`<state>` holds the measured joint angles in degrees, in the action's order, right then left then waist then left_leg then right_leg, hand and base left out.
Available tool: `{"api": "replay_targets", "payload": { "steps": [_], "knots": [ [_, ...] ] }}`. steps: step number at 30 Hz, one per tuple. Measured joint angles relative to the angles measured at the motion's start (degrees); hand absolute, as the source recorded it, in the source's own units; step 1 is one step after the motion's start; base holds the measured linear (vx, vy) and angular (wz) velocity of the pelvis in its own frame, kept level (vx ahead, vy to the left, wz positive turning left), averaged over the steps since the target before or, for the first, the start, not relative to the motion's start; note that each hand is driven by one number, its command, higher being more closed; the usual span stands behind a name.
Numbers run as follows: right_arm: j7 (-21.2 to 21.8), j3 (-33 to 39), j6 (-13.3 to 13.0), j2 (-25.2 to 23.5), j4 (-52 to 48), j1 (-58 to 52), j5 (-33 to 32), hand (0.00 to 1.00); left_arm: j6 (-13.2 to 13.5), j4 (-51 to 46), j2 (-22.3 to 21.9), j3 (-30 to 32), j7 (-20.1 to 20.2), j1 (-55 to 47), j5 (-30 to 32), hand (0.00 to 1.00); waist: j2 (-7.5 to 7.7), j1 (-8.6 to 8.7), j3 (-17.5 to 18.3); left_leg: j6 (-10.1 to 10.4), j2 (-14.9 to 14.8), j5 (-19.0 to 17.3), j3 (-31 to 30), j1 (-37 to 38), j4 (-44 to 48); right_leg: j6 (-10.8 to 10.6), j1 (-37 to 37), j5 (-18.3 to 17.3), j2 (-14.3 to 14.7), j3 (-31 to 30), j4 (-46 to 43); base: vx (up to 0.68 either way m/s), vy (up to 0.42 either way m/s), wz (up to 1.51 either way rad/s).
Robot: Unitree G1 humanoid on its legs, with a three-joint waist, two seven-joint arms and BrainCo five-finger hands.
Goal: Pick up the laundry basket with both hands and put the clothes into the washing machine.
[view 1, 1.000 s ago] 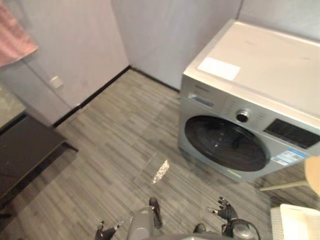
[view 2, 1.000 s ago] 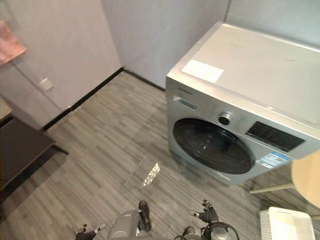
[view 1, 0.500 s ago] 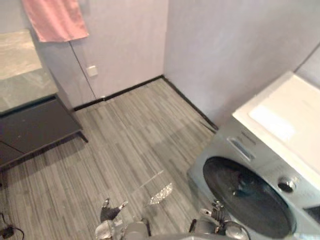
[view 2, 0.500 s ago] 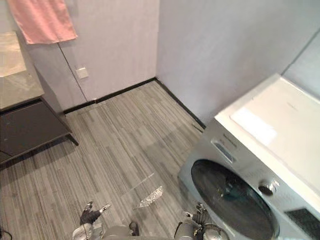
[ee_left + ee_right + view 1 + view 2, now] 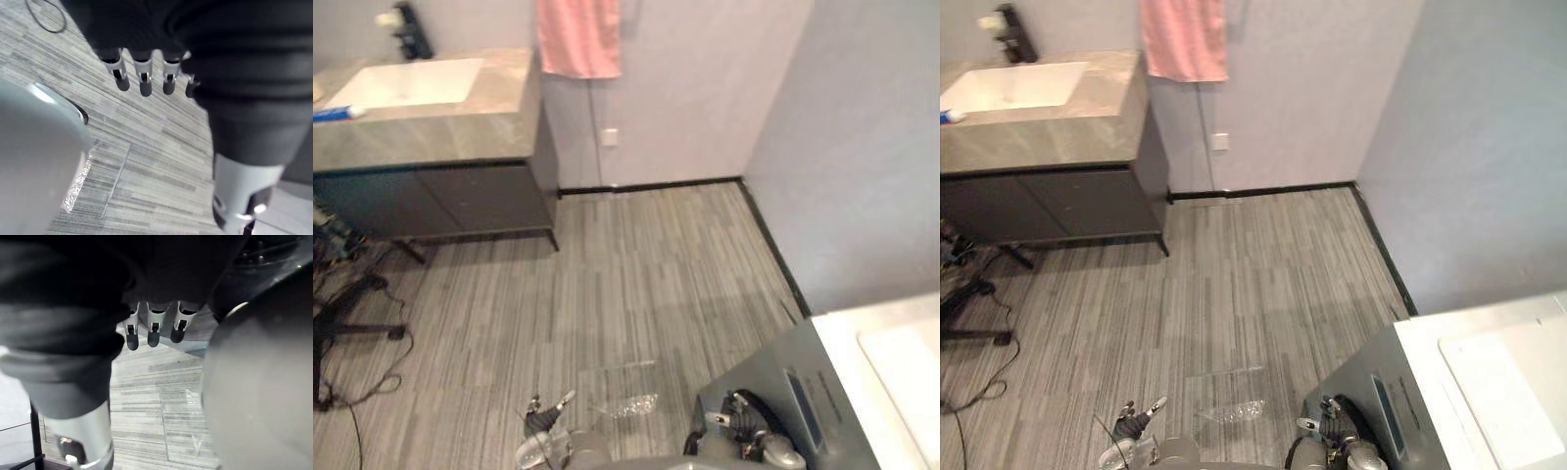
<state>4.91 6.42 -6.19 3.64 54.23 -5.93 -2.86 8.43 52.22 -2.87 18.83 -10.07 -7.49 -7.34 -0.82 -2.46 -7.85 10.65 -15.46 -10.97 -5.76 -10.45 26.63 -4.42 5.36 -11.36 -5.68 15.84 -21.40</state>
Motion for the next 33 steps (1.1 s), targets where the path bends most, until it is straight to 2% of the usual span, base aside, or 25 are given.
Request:
{"api": "replay_targets", "payload": {
  "steps": [2,3,5,7,10,11,12,13,15,16,17,18,19,20,21,22,23,24,25,26,27,29,30,31,33],
  "knots": [
    [-2.13,2.07,-0.21,-0.96,0.26,0.05,-0.96,0.00,-0.48,-0.19,0.51,1.21,0.01,-0.42,-0.53,0.00,0.17,-0.01,0.03,-0.03,-1.95,0.02,4.97,-1.47,0.53,-0.17,-2.54,0.88,0.46,3.03,2.75,0.02,0.010,0.70],
    [-3.77,2.94,-0.24,-1.78,0.76,0.27,-1.74,0.00,-0.56,-0.18,1.25,1.76,0.02,-0.48,-0.55,0.00,0.79,-0.08,0.16,-0.59,-2.66,0.38,7.80,-1.46,-0.72,-0.20,-3.57,1.63,0.62,4.40,4.51,-0.01,0.037,0.59],
    [-5.05,3.24,-0.17,-3.26,2.14,0.79,-2.77,0.00,-0.69,0.03,3.35,1.77,0.02,-0.62,-0.53,0.00,3.02,-0.23,-0.01,-1.71,-1.49,2.68,8.97,-1.73,-4.30,-0.30,-4.05,3.21,-0.09,5.36,7.23,-0.01,0.041,0.37],
    [-5.90,3.43,-0.05,-3.47,3.49,0.27,-3.58,0.00,-0.96,0.15,4.46,1.24,0.07,-0.26,-0.52,0.00,4.37,0.10,0.07,-2.45,0.61,6.08,8.74,-1.63,-8.97,-0.53,-4.75,5.29,-1.21,7.16,10.35,0.01,0.046,0.43],
    [-6.16,4.71,0.01,-3.29,3.82,-0.20,-3.95,0.00,-0.99,0.18,4.32,0.54,0.07,-0.30,-0.45,0.00,4.05,0.25,-0.18,-3.22,2.55,9.13,8.93,-0.59,-12.84,-0.96,-6.05,6.56,-2.78,9.14,12.11,-0.04,0.061,0.41],
    [-6.16,4.98,-0.02,-3.10,3.89,-0.21,-3.91,0.00,-0.99,0.17,4.29,-0.01,0.09,-0.33,-0.45,0.00,3.75,0.23,-0.22,-3.23,2.72,9.37,8.95,-0.43,-13.60,-1.06,-6.31,6.75,-2.88,9.55,12.41,-0.12,0.100,0.38],
    [-6.16,5.64,-0.02,-2.70,4.14,-0.19,-3.85,0.00,-0.99,0.18,4.28,-0.89,0.11,-0.46,-0.42,0.00,2.74,-0.05,-0.40,-3.24,3.68,10.17,8.94,-0.06,-15.01,-1.36,-6.40,6.95,-3.32,9.97,12.81,-0.13,0.089,0.27],
    [-6.17,6.30,-0.03,-2.55,4.86,-0.07,-3.90,0.00,-1.02,0.35,4.17,-1.14,0.11,-0.70,-0.42,0.00,2.56,0.14,-0.22,-3.32,4.40,10.33,8.92,0.24,-15.80,-2.30,-6.50,6.11,-4.19,10.55,12.75,-0.12,0.090,0.28],
    [-6.15,6.79,-0.01,-2.17,4.97,0.15,-3.87,0.00,-1.03,0.50,4.06,-1.30,0.11,-1.26,-0.38,0.00,2.19,0.46,-0.14,-3.88,5.43,9.64,9.04,-0.23,-14.87,-3.98,-6.40,4.89,-5.61,11.01,11.22,-0.07,0.109,0.31],
    [-6.11,6.81,0.02,-2.19,5.01,0.35,-3.83,0.00,-1.04,0.84,4.13,-1.32,0.30,-1.28,-0.28,0.00,2.23,1.00,-0.25,-6.30,6.40,7.99,9.90,-1.29,-10.70,-5.38,-5.92,3.01,-7.48,10.90,8.64,-0.01,0.204,0.43],
    [-6.12,6.84,0.06,-1.71,4.98,0.53,-3.74,0.00,-1.01,1.13,4.28,-1.52,0.92,-1.47,0.21,0.00,1.99,1.57,-0.35,-8.68,7.38,4.62,12.69,-2.76,-3.63,-6.62,-5.33,1.39,-9.63,10.46,5.25,0.02,0.220,0.39],
    [-6.07,6.80,0.06,-1.55,4.88,0.53,-3.74,0.00,-1.03,1.45,4.66,-1.96,1.23,-1.62,0.53,0.00,1.96,1.56,-0.36,-9.39,7.79,2.60,14.10,-2.91,-0.94,-6.98,-5.13,0.60,-10.73,9.86,3.34,0.03,0.254,0.17],
    [-5.96,6.07,0.05,-0.85,4.87,0.66,-3.61,0.00,-1.10,2.02,5.45,-3.57,1.37,-2.35,1.37,0.00,1.75,1.47,-0.29,-8.62,7.78,-1.79,15.63,-2.78,2.05,-5.22,-3.90,-0.85,-12.37,8.28,-1.74,0.03,0.201,-0.08],
    [-5.86,5.18,0.19,-1.09,5.06,1.21,-3.52,0.00,-1.35,2.67,6.42,-4.41,1.33,-3.12,1.79,0.00,2.31,1.60,-0.49,-9.35,9.42,-3.23,16.10,-2.41,2.32,-1.69,-1.43,-1.46,-14.43,5.14,-8.00,0.04,0.171,-0.13],
    [-5.84,4.31,0.21,-1.23,5.03,1.47,-3.52,0.00,-1.55,2.82,6.78,-4.69,1.33,-3.09,1.90,0.00,3.36,1.63,-0.39,-9.56,9.68,-3.34,16.47,-1.64,1.64,-0.03,0.13,-0.30,-14.87,3.63,-10.77,0.10,0.122,-0.14],
    [-5.89,3.59,0.08,-1.83,5.05,1.86,-3.23,0.00,-1.66,2.83,7.19,-4.82,1.36,-3.37,2.05,0.00,3.38,1.57,-0.79,-9.67,9.64,-3.28,16.61,0.16,-0.50,1.23,2.85,0.91,-14.31,2.19,-14.65,0.17,0.114,-0.16],
    [-5.84,3.44,0.04,-2.04,5.03,1.89,-3.09,0.00,-1.71,2.83,7.30,-4.83,1.40,-3.90,2.04,0.00,3.63,1.58,-0.74,-10.28,9.27,-2.81,16.43,1.98,-3.17,-0.23,4.08,-0.55,-11.92,2.02,-14.48,0.19,0.097,-0.20],
    [-5.84,3.32,0.04,-2.04,5.03,1.81,-3.04,0.00,-1.77,2.85,7.25,-4.83,1.43,-4.06,2.05,0.00,3.60,1.61,-0.75,-10.30,8.98,-2.65,16.51,2.96,-4.41,-0.36,4.46,-1.02,-10.63,2.01,-13.40,0.17,0.060,-0.25],
    [-5.86,3.20,0.02,-2.16,4.94,1.69,-3.05,0.00,-1.82,2.88,7.14,-4.83,1.47,-3.91,2.08,0.00,3.32,1.74,-0.88,-10.32,8.49,-2.59,16.67,4.69,-6.69,-0.61,5.43,-1.49,-7.68,2.28,-10.25,0.17,0.031,-0.24],
    [-5.84,3.20,-0.03,-2.11,4.85,1.69,-3.05,0.00,-1.81,2.92,7.07,-4.83,1.51,-3.67,2.08,0.00,3.17,1.79,-0.89,-10.29,8.37,-2.56,16.67,5.41,-7.80,-0.59,6.10,-1.43,-6.13,2.11,-7.97,0.21,0.016,-0.23],
    [-5.79,3.20,-0.01,-2.13,4.07,1.52,-3.09,0.00,-1.77,3.08,7.00,-4.77,1.95,-2.64,2.40,0.00,2.83,1.97,-0.92,-9.33,8.16,-1.74,16.88,6.76,-9.81,-0.01,7.05,0.20,-2.53,0.66,0.01,0.19,-0.005,-0.08],
    [-5.82,3.47,0.00,-2.38,3.11,0.83,-3.06,0.00,-1.70,3.12,7.03,-4.56,2.36,-1.84,2.48,0.00,3.04,2.00,-0.87,-8.59,8.93,-1.44,16.63,7.48,-10.19,1.03,6.83,3.81,-1.04,-2.64,5.71,0.21,-0.085,0.30],
    [-5.82,4.26,0.03,-2.61,2.54,0.58,-3.04,0.00,-1.68,3.03,6.32,-4.18,2.44,-0.77,2.50,0.00,3.01,2.41,-0.80,-7.99,9.78,-2.07,14.95,8.41,-10.04,2.12,5.64,8.50,-1.02,-4.17,5.56,0.27,-0.146,0.87],
    [-5.74,4.47,0.05,-2.49,2.02,0.57,-2.51,0.00,-1.63,2.74,4.26,-3.58,2.54,0.23,2.71,0.00,2.02,3.15,-0.37,-7.66,9.16,-2.79,13.03,8.87,-9.28,2.06,4.40,8.04,-0.99,-2.31,4.04,0.34,-0.172,0.86],
    [-5.40,4.49,0.14,-2.06,0.91,0.31,-0.91,0.00,-1.61,1.67,1.58,-2.76,2.73,0.08,3.65,0.00,0.52,3.20,-0.22,-6.61,7.68,-3.77,12.20,9.75,-6.47,2.72,2.90,4.51,-0.37,-0.37,2.09,0.35,-0.148,0.53]
  ]
}}
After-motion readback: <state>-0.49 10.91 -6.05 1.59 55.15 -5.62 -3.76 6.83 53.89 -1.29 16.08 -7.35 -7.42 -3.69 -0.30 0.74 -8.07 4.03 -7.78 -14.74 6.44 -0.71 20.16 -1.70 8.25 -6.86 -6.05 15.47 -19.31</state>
